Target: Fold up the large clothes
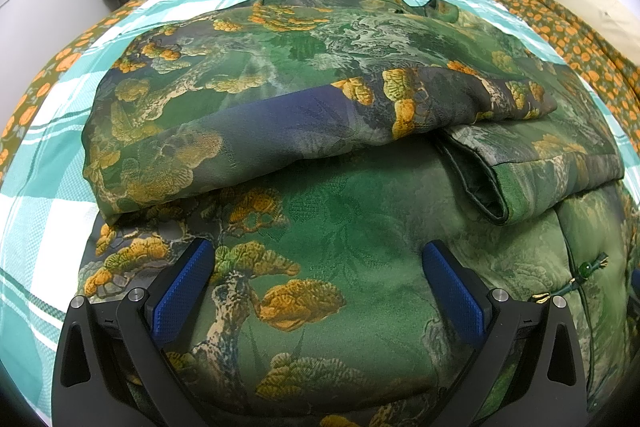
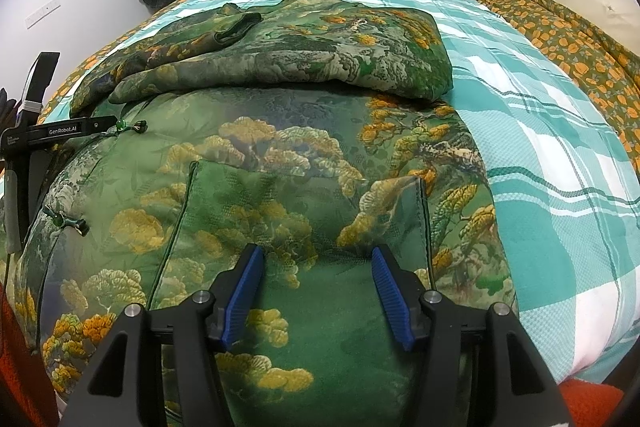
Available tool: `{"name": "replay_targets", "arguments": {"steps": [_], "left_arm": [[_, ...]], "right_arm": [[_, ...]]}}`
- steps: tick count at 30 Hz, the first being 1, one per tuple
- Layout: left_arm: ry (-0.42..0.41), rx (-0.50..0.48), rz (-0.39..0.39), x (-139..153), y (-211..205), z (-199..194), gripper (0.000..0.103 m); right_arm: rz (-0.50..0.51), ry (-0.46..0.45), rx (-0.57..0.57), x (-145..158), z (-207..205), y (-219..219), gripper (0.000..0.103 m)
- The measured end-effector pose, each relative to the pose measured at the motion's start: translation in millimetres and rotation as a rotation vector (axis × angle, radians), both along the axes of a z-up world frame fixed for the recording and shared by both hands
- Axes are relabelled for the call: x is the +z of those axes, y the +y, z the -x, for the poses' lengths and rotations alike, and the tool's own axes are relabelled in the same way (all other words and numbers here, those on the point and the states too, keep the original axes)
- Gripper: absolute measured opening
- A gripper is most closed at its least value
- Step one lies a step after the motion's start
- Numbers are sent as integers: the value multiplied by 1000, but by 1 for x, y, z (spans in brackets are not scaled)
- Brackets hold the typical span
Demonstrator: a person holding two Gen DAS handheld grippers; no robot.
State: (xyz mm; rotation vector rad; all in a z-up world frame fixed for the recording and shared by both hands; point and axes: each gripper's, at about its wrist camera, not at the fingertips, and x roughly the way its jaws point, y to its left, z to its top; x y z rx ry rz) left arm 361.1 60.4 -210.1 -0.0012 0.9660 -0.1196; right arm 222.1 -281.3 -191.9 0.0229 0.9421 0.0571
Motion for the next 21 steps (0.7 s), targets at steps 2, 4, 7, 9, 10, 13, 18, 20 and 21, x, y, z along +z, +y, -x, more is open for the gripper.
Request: {"name": "replay_targets", "arguments": {"steps": [2, 4, 7, 9, 10, 13, 18, 20, 21], "left_arm": [[0, 0, 0, 0, 0, 0, 103], [0, 0, 0, 0, 0, 0, 103], [0, 0, 0, 0, 0, 0, 103], [-4, 3, -4, 0, -1, 1, 103], [-3, 2, -10, 1, -1, 1, 103], [-4, 2, 3, 1, 0, 0, 103], [-5, 3, 3, 0, 0, 1, 103], [-3, 4, 2, 0, 0, 1, 103], [3, 7, 4, 0, -1, 2, 103]], "right_arm": [[1, 0, 0, 0, 0, 0, 58], [6, 4, 0, 1, 0, 1, 58], [8, 17, -3, 9, -1, 1, 58], [-13, 20, -24, 19, 0, -5, 58], [-20, 19, -35, 23, 2, -9, 58], [-39, 14, -81, 39, 9, -26, 58], [-42, 61, -191, 53, 26, -68, 58], [-45, 74, -244, 55, 35, -86, 58], [-49, 76, -263, 55, 39, -92, 58]]}}
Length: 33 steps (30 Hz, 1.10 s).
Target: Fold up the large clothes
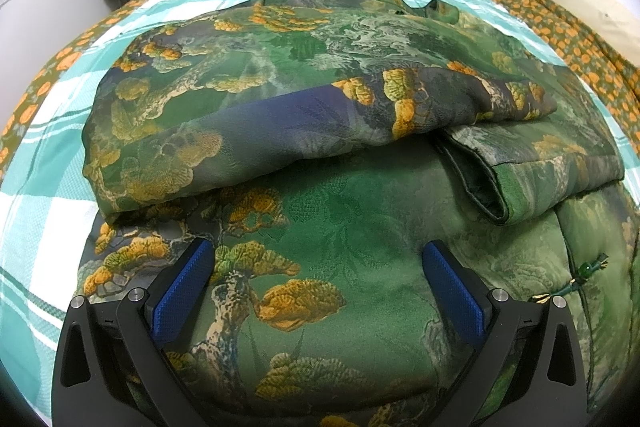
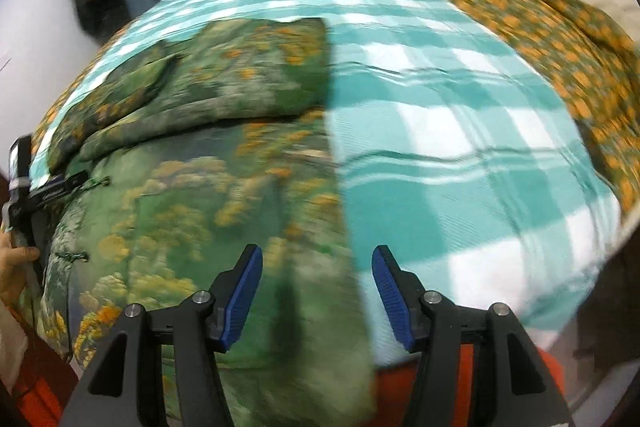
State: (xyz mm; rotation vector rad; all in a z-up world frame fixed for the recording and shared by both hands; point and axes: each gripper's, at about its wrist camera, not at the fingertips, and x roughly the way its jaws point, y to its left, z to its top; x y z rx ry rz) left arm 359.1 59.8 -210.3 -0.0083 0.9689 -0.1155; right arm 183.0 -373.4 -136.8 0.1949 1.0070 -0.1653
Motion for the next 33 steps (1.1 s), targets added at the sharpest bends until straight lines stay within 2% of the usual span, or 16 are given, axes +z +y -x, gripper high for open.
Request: {"name": "replay_targets", "arguments": {"steps": [5, 7, 10, 13, 14, 16, 18, 21, 26, 29, 33], "left_arm": [[106, 1, 20, 5, 1, -2, 103], [110, -25, 53, 16, 7, 7, 102], [75, -64, 133, 49, 34, 38, 101], [23, -67, 175, 91, 83, 87, 102], [29, -66, 191, 97, 95, 97, 102], [92, -80, 256, 106, 124, 124, 102], [155, -76, 295, 102, 142, 140, 102], [207, -58, 321, 89, 150, 154, 102], [316, -50, 422, 43, 139, 152, 102], [341, -49, 395, 33, 127, 152, 102], [340, -89, 355, 37, 117, 159, 102]], "right_arm": [[-44, 6, -68, -5, 11, -19, 58], [-75, 3, -60, -6, 12, -20, 58], [-87, 2, -21, -4, 10, -20, 58], [-71, 5, 38, 2, 11, -25, 58], [-68, 12, 58, 3, 11, -28, 58], [-71, 47, 103, 3, 11, -36, 58], [-91, 94, 142, -1, 12, -41, 58], [-142, 165, 186, -14, 12, -46, 58], [-203, 217, 237, -30, 15, -38, 58], [-200, 242, 278, -36, 14, -31, 58], [-245, 307, 333, -51, 7, -21, 58]]}}
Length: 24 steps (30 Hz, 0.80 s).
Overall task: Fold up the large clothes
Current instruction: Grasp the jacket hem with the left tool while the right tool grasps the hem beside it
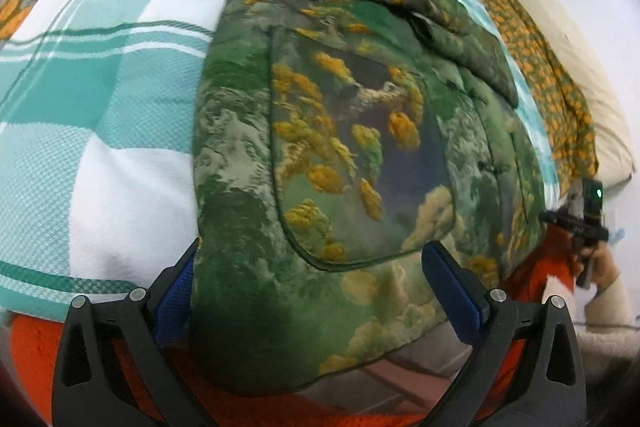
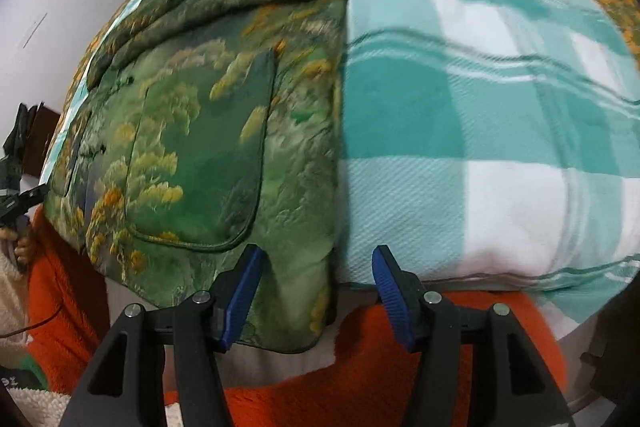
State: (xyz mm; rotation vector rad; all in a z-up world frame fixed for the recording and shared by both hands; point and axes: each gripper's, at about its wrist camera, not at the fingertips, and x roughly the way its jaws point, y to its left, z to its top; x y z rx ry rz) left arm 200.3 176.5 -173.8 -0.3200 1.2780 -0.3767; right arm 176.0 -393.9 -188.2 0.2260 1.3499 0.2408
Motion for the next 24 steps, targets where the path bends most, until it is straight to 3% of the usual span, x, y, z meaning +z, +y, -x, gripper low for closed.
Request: {"name": "replay_targets", "arguments": {"steps": [4, 5, 6, 7, 8, 9, 12, 19, 24], "left_arm": [[16, -28, 9, 0, -4, 5, 100], [19, -31, -6, 0, -4, 6, 92], [24, -33, -26, 0, -3, 6, 78], [31, -34, -61, 2, -2, 7, 69], [37, -31, -87, 3, 0, 8, 52], [44, -27, -101, 3, 3, 9, 39], [64, 6, -65, 11, 16, 10, 21], [4, -3, -26, 44, 15, 16, 14], [-3, -14, 2, 59, 21, 35, 14]], "right_arm": [[-37, 56, 68, -12, -6, 14, 58], [-41, 55, 74, -12, -7, 16, 59], [-48, 52, 83, -11, -8, 18, 56], [-51, 39, 98, -7, -8, 22, 33], [-53, 24, 97, -3, -7, 23, 18], [-66, 16, 84, 1, -7, 24, 14], [-99, -20, 50, 16, -5, 25, 12], [-252, -128, -37, 64, 1, 10, 11], [-256, -143, -22, 81, 16, 15, 11]]}}
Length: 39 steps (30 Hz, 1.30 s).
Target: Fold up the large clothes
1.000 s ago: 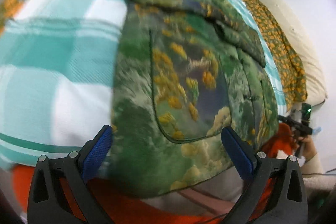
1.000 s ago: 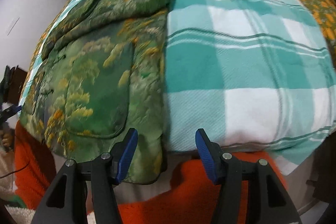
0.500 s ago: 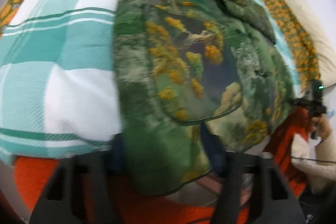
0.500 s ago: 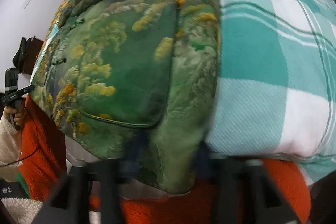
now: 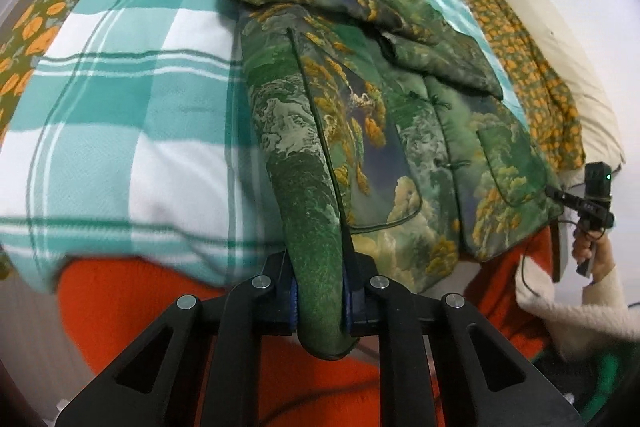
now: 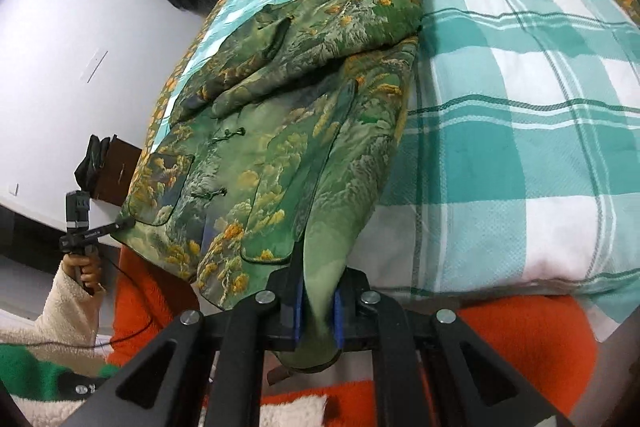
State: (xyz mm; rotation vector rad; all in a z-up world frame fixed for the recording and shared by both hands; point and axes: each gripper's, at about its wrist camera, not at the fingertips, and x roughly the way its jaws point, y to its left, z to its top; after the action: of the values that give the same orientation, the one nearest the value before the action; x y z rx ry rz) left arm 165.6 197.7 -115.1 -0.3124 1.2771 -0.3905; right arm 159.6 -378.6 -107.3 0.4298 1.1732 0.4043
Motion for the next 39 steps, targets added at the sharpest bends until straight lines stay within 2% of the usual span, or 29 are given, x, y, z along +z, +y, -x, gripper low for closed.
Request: {"name": "replay_targets", "arguments": {"steps": [6, 8, 10, 13, 15, 19, 22, 25, 28, 29, 30, 31, 32, 33, 34, 35, 36, 38, 39], "left_arm": [[66, -7, 26, 5, 15, 50, 14], [78, 13, 80, 14, 25, 61, 14], [46, 47, 132, 32, 37, 55, 14], [-50, 80, 210, 60, 51, 28, 14], [-122, 99, 232, 76, 54, -5, 14], [-224, 138, 265, 85, 49, -70, 14], [-251, 189, 269, 69, 41, -126, 14], [-225, 260, 281, 43, 38, -164, 14], [-205, 305, 236, 14, 37, -191, 17], [-192, 314, 215, 4, 36, -197, 23], [-172, 323, 200, -6, 34, -202, 35], [-163, 325, 208, -11, 35, -200, 43], [-158, 326, 229, -15, 36, -198, 58], [-163, 327, 244, -13, 37, -194, 68], [-174, 328, 261, -11, 40, -191, 71], [-189, 325, 274, -6, 43, -187, 78], [-209, 318, 285, 1, 48, -182, 83], [-250, 284, 293, 14, 58, -169, 90], [-259, 265, 285, 18, 60, -167, 93]], "right_arm": [[-40, 40, 31, 7, 36, -3, 11], [-77, 44, 28, 10, 44, -4, 11], [-140, 28, 7, 19, 46, -10, 11], [-212, -32, -28, 33, 28, -21, 11], [-260, -86, -64, 40, -2, -28, 11], [-244, -170, -123, 45, -67, -27, 11], [-244, -195, -188, 31, -124, -24, 11], [-228, -175, -262, 4, -170, -25, 11], [-196, -134, -305, -25, -200, -22, 11], [-174, -114, -323, -39, -210, -21, 11], [-173, -105, -333, -44, -211, -21, 14], [-186, -89, -358, -56, -216, -22, 14], [-207, -82, -375, -60, -214, -26, 15], [-262, -69, -403, -67, -215, -29, 20], [-297, -62, -416, -70, -215, -32, 30], [-352, -58, -428, -70, -215, -36, 35], [-375, -59, -430, -67, -213, -38, 48], [-409, -70, -418, -52, -209, -43, 63], [-409, -82, -409, -44, -208, -45, 77]]}}
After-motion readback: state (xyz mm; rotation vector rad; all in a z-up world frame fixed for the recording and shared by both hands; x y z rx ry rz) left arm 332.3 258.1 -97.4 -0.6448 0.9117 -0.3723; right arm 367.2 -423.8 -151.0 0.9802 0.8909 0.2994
